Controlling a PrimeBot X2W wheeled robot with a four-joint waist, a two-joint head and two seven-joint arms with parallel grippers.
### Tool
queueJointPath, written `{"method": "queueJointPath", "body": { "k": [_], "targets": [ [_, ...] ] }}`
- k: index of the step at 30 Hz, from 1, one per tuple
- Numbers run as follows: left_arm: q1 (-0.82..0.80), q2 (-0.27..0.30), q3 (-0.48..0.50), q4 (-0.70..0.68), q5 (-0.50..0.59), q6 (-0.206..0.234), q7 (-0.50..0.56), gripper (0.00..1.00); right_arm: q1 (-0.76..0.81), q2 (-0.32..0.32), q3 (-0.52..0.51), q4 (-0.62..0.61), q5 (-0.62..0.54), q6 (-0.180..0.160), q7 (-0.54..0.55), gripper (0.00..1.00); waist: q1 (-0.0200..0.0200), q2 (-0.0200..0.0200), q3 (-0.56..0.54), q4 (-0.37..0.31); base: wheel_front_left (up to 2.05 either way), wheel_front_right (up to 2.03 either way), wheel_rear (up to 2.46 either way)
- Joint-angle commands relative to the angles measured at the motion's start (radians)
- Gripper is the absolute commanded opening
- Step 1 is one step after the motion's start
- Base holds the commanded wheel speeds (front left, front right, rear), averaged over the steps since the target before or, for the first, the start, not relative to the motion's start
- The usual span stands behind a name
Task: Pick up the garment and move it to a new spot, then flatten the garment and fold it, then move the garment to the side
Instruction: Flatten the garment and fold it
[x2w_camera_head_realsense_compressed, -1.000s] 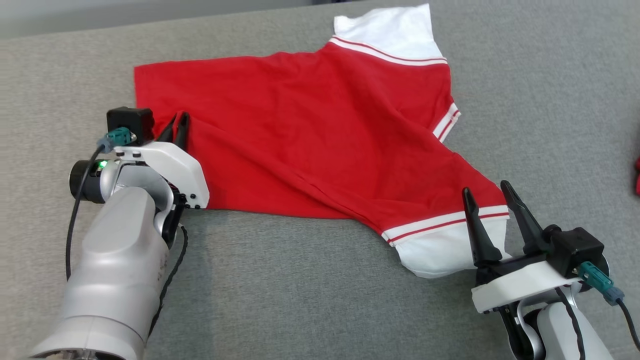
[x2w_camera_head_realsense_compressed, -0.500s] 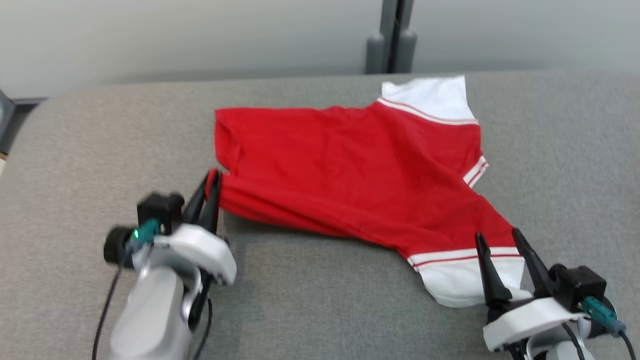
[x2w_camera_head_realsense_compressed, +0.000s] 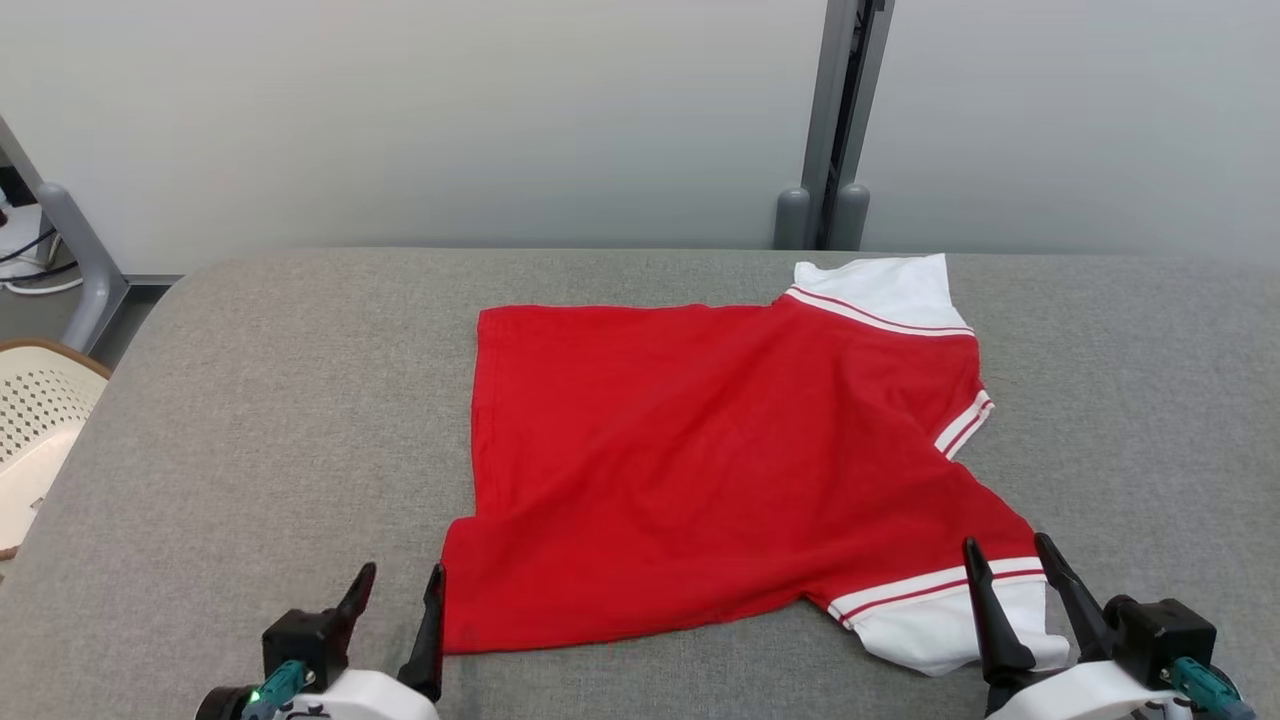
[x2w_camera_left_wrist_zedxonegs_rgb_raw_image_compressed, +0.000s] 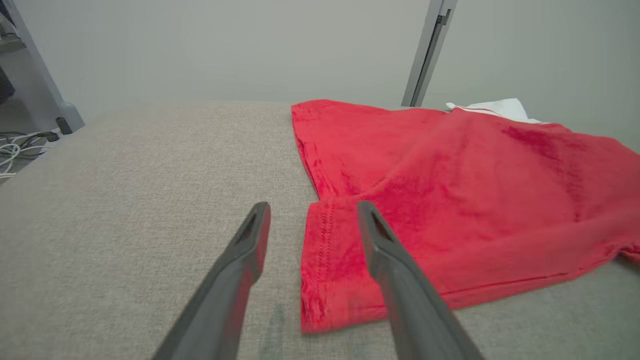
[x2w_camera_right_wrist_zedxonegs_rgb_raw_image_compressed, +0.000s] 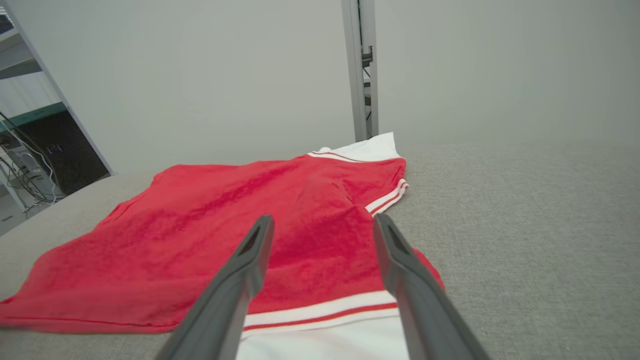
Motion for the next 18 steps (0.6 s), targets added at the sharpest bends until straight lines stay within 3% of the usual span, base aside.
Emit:
{"method": "queueJointPath", "body": {
  "k": [1, 18],
  "targets": [
    [0.020, 0.004, 0.014, 0.007, 0.000, 0.011, -0.002, 1.00, 0.007, -0.005, -0.003, 0.002, -0.006, 0.000, 0.001, 1.00, 0.0000, -0.0001, -0.003, -0.005, 0.00, 0.00, 0.00],
    [0.120, -0.009, 0.112, -0.179, 0.090, 0.076, -0.002, 1.00, 0.038, -0.005, -0.067, -0.073, -0.082, 0.000, 0.001, 1.00, 0.0000, -0.0001, -0.020, -0.067, 0.00, 0.00, 0.00]
  ]
}}
